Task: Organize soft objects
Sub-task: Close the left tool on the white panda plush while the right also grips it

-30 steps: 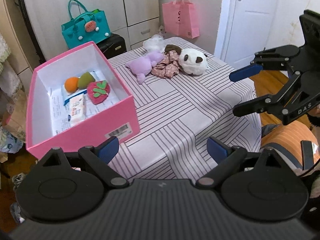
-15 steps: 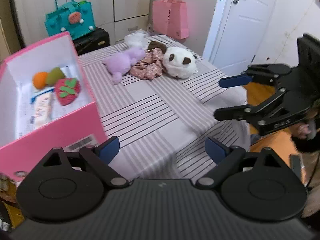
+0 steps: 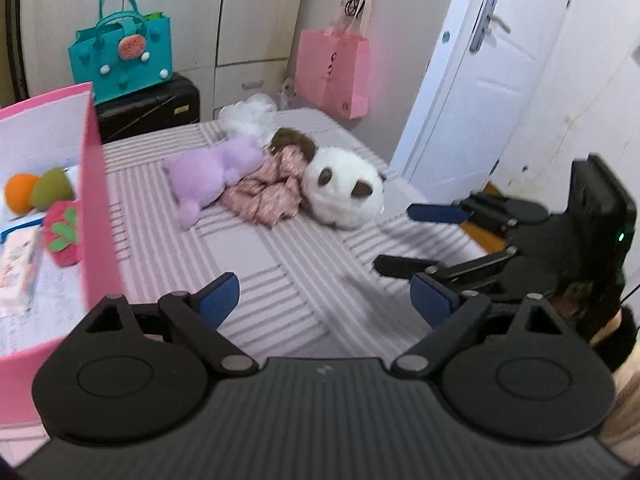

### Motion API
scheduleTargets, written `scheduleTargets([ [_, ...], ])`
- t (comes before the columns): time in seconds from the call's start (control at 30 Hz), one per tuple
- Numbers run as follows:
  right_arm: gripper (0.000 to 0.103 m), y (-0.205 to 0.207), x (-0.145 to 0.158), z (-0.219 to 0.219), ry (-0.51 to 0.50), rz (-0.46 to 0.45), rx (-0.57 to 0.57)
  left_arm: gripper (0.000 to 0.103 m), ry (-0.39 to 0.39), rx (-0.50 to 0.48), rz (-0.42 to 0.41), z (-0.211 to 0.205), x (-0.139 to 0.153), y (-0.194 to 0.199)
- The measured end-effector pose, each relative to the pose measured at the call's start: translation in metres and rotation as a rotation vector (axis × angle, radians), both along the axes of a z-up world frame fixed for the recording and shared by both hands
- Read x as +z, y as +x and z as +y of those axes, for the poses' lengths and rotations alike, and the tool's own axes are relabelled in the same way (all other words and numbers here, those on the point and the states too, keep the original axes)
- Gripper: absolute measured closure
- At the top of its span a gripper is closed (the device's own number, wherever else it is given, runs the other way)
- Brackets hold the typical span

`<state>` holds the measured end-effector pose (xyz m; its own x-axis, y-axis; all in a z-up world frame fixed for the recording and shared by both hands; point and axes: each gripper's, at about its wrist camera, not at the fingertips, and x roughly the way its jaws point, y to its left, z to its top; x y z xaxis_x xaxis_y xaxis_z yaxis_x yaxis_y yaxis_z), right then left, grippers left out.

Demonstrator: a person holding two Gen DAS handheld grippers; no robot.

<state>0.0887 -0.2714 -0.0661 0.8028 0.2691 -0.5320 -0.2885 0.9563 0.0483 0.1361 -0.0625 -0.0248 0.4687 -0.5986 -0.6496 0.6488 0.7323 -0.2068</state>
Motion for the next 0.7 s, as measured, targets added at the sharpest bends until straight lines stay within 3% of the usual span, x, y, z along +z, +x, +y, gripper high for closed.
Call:
scheduleTargets([
  [0.23, 0.023, 0.021, -0.014, -0.012, 0.019, -0.075, -0.063, 0.011, -0.081, 0.019, -0.034, -0.030, -0.014, 0.022],
  [0.37, 0.024, 0.032, -0.022, -0.012, -0.039, -0.100, -0.094, 0.011, -0.133, 0.042, -0.045, -0.043, -0.022, 0.034],
  [0.47, 0.024, 0.040, -0.027, -0.012, -0.071, -0.106, -0.105, 0.011, -0.138, 0.050, -0.071, -0.052, -0.026, 0.040],
  [0.7, 0.026, 0.052, -0.033, -0.015, 0.018, -0.101, -0.136, 0.018, -0.129, 0.029, -0.084, -0.075, -0.033, 0.053],
])
